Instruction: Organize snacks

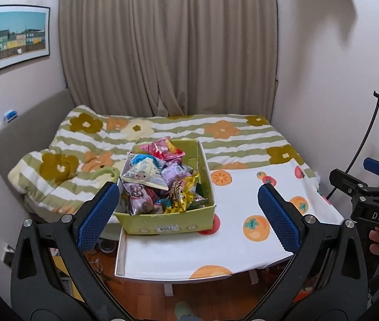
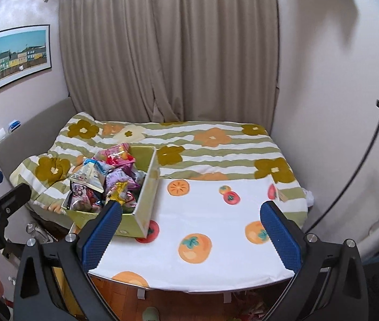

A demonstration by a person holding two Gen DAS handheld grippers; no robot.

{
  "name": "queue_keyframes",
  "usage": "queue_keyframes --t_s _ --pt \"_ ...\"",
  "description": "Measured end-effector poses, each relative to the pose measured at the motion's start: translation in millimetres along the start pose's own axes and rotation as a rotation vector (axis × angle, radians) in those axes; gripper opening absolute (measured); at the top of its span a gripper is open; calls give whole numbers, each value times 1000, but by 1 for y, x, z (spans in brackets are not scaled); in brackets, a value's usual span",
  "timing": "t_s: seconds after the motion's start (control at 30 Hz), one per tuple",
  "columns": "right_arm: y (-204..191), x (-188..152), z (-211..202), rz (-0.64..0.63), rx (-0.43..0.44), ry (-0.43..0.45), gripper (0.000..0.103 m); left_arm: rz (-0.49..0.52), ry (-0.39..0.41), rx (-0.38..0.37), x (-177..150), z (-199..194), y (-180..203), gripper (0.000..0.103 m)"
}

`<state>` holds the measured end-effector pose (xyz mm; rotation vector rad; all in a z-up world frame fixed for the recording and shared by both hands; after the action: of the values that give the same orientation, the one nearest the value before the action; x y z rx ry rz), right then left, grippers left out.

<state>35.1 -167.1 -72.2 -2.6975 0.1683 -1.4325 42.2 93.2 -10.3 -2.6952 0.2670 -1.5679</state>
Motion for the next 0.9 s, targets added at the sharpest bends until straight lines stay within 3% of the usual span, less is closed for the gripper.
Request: queue_keyframes --t_s 0.9 --pt "18 -2 2 9 -18 12 103 15 -10 -7 1 5 18 103"
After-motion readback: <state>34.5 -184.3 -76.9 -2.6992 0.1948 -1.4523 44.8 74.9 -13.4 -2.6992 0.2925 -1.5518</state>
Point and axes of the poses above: each gripper's, at about its wrist camera, not at the fingertips, and z roughly the way its jaws point, y to its right, x to its top, the point moved 8 cm from there along z, roughly the way its jaws point, and after that the axes turned 6 degrees about z, right-handed, at the moved point
